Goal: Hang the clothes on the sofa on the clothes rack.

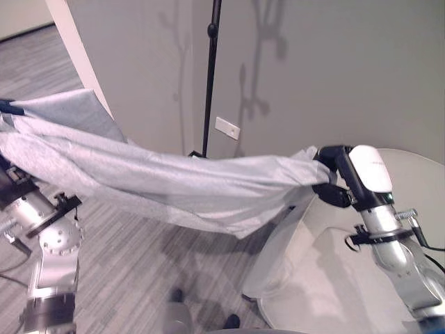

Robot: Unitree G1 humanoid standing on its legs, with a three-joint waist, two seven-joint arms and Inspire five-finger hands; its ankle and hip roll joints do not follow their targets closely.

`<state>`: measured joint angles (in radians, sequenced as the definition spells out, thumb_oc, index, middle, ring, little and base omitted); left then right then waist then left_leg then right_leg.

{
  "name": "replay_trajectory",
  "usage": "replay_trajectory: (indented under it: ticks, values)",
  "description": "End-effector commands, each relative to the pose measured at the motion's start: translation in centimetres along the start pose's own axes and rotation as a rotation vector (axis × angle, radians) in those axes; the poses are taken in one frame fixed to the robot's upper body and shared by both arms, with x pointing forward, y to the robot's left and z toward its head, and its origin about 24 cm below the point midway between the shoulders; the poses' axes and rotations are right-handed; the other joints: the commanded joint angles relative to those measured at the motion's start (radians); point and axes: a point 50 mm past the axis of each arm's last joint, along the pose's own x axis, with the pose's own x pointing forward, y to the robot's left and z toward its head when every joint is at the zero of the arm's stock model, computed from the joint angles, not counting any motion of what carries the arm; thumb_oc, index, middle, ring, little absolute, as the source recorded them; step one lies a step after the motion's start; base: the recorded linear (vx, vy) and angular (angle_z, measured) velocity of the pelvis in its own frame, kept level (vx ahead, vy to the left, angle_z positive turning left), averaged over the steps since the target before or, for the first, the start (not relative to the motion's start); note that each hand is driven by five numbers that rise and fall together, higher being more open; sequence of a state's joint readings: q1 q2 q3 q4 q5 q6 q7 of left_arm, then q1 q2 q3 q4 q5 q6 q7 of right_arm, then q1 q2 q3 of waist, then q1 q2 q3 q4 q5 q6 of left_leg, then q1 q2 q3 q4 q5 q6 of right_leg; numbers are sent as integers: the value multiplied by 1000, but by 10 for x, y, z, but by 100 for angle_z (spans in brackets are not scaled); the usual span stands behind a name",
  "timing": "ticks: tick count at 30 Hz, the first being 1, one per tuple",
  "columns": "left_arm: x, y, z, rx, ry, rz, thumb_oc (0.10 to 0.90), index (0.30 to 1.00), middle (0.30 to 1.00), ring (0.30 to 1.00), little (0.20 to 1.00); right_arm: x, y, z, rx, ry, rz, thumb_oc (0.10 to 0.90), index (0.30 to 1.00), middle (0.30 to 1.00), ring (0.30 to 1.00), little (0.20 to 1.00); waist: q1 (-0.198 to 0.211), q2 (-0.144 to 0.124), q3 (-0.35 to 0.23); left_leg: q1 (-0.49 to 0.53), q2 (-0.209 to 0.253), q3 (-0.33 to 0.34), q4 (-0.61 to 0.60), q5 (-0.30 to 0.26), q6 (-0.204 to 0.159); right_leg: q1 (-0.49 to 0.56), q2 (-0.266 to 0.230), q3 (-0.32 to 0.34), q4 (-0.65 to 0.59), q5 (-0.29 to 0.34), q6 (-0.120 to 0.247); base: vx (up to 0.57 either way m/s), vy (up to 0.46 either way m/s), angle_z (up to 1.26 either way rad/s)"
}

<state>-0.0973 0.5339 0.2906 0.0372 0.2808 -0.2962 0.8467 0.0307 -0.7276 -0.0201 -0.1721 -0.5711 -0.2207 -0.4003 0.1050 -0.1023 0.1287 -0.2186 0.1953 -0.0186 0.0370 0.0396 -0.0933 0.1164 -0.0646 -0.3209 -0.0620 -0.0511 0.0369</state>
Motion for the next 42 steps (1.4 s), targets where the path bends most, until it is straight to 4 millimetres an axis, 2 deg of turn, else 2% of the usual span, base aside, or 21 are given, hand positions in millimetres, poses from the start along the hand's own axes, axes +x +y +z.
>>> replay_trajectory:
  ticks: [1,4,8,10,11,12,13,16,18,19,21,23,24,25,28,29,32,34,38,39,42]
  values:
    - [30,8,39,-61,-248,119,400,300,300,300,300,23,-53,-11,-231,-7,-372,400,300,300,300,300,-5,21,-135,105,-68,5,-111,40,-2,29,-82,77,9,-4,107,212,270,-23]
    - [41,5,46,-69,-281,153,400,300,300,300,300,28,-64,-23,-302,71,-483,400,300,300,300,300,-11,15,-159,135,-123,30,-119,26,32,19,-134,92,45,5,128,180,274,-2]
    - [53,-1,50,-60,-305,173,400,300,300,300,300,32,-72,-31,-357,111,-524,400,300,300,300,300,-20,1,-176,168,-174,46,-124,-3,62,8,-181,105,111,4,146,157,278,18]
    - [61,-11,57,-84,-324,160,400,300,300,300,300,38,-84,-34,-417,110,-556,400,300,300,300,300,-35,7,-172,221,-223,46,-123,-33,97,-15,-226,118,256,50,149,159,317,0]
    - [62,-11,57,-86,-325,161,400,300,300,300,300,38,-85,-35,-417,110,-557,400,300,300,300,300,-34,6,-169,222,-225,47,-123,-33,98,-17,-229,120,263,47,150,124,291,20]
    - [63,-16,61,-97,-335,147,400,300,300,300,300,42,-89,-35,-435,97,-568,400,300,300,300,300,-47,17,-156,257,-244,44,-124,-46,120,-51,-250,133,385,110,141,123,268,14]
    - [64,-17,62,-102,-342,142,400,300,300,300,300,45,-94,-36,-451,93,-582,400,300,300,300,300,-54,23,-150,273,-248,45,-124,-53,129,-68,-257,133,441,146,134,100,275,13]
    - [70,-20,62,-77,-351,130,400,300,300,300,300,51,-98,-37,-465,84,-602,400,300,300,300,300,-54,42,-136,302,-250,54,-124,-66,143,-117,-263,118,539,151,133,91,179,6]
    - [77,-26,59,-72,-329,119,400,300,300,300,300,58,-106,-43,-503,79,-594,400,300,300,300,300,-72,52,-128,328,-248,45,-124,-86,144,-186,-212,118,576,91,110,163,105,-24]
    - [85,-33,62,-61,-336,101,400,300,300,300,300,65,-115,-50,-535,81,-583,400,300,300,300,300,-85,58,-125,345,-254,35,-124,-94,141,-220,-159,109,497,47,100,160,33,-12]
    - [96,-39,67,-44,-349,80,400,300,300,300,300,75,-121,-53,-556,70,-569,400,300,300,300,300,-101,63,-115,367,-256,10,-124,-112,135,-258,-95,115,392,41,93,207,-36,9]
    - [106,-41,67,-20,-351,84,400,300,300,300,300,78,-123,-58,-569,77,-547,400,300,300,300,300,-123,57,-107,397,-257,-21,-124,-130,130,-291,-38,166,259,81,106,192,-51,16]
    - [108,-41,68,-20,-353,88,400,300,300,300,300,80,-123,-58,-567,76,-552,400,300,300,300,300,-124,57,-105,391,-257,-20,-124,-122,129,-286,-36,165,236,102,105,198,-55,21]
    - [116,-42,68,9,-358,84,400,300,300,300,300,85,-129,-59,-590,62,-534,400,300,300,300,300,-146,49,-100,413,-256,-50,-124,-139,125,-318,-13,230,160,154,124,191,-62,27]
    - [123,-45,62,74,-347,54,400,300,300,300,300,91,-133,-59,-622,44,-503,400,300,300,300,300,-158,42,-113,424,-252,-69,-124,-156,126,-285,-9,244,95,175,126,198,-85,52]
    - [125,-45,51,141,-320,25,400,300,300,300,300,95,-129,-56,-602,23,-475,400,300,300,300,300,-148,37,-144,433,-237,-61,-124,-166,124,-248,-3,235,78,166,111,324,-180,73]
    - [127,-43,41,176,-281,-1,400,300,300,300,300,99,-122,-58,-573,23,-435,400,300,300,300,300,-142,44,-174,448,-198,-59,-110,-177,109,-209,22,223,61,152,101,284,-173,14]
    - [129,-39,34,181,-243,6,400,300,300,300,300,100,-123,-58,-568,19,-427,400,300,300,300,300,-141,39,-172,430,-185,-56,-54,-190,94,-182,31,214,51,138,92,158,-155,-6]
    - [133,-41,28,180,-188,-1,400,300,300,300,300,105,-127,-56,-572,9,-422,400,300,300,300,300,-140,24,-152,366,-184,-54,101,-162,58,-138,33,185,16,135,75,111,-106,9]
    - [136,-40,21,186,-139,3,400,300,300,300,300,108,-126,-55,-573,-2,-406,400,300,300,300,300,-135,11,-142,323,-168,-27,206,-115,30,-106,36,166,-5,125,61,85,-89,12]
    - [142,-44,20,194,-113,-12,400,300,300,300,300,113,-130,-57,-589,3,-400,400,300,300,300,300,-136,2,-122,251,-138,7,316,-91,22,-85,32,153,-18,110,50,84,-78,32]
